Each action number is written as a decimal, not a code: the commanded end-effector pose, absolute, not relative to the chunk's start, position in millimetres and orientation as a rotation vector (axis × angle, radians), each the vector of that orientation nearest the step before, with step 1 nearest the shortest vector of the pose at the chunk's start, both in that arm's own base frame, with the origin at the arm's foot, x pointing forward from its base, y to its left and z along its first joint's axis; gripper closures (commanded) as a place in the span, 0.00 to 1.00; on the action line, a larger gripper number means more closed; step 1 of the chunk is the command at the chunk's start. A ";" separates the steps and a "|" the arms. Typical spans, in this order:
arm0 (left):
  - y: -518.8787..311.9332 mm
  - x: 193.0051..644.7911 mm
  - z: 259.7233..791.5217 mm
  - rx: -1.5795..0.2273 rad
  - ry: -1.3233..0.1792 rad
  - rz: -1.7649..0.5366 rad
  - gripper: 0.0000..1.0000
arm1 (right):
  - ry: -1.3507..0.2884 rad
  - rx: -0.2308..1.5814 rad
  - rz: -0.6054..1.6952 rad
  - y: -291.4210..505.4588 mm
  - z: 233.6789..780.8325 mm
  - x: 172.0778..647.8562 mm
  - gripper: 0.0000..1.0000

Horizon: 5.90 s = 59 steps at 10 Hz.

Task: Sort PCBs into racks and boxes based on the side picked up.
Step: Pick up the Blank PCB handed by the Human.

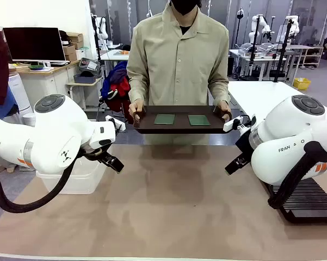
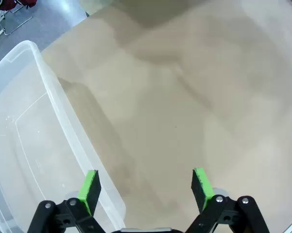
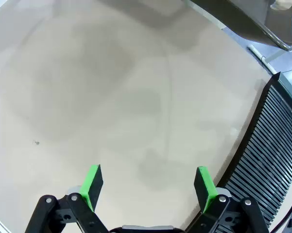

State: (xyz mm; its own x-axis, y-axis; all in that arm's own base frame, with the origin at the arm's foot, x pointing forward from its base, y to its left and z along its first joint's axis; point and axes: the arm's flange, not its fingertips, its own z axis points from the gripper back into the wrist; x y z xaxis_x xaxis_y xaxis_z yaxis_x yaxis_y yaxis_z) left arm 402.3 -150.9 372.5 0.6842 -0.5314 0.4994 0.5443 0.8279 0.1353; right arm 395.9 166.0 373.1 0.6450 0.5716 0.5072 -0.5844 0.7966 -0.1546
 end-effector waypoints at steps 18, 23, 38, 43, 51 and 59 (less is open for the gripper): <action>-159.9 389.7 398.6 -0.111 -0.485 -0.707 0.00 | -0.448 0.104 0.728 145.8 400.3 366.5 0.00; -136.0 378.7 463.3 -0.408 -0.450 -0.911 0.00 | -0.362 0.266 0.783 116.9 442.8 358.5 0.00; -103.1 403.2 546.9 -0.414 -0.575 -1.061 0.00 | -0.622 0.486 0.943 3.2 576.3 404.7 0.00; -90.8 396.4 584.5 -0.234 -0.693 -1.127 0.00 | -0.691 0.412 0.960 -15.5 608.0 416.2 0.00; -90.3 393.6 603.5 -0.192 -0.739 -1.126 0.00 | -0.696 0.383 0.935 -23.3 615.7 415.3 0.00; -94.6 369.6 634.7 -0.144 -0.711 -0.944 0.00 | -0.715 0.382 0.747 -36.5 631.5 402.1 0.00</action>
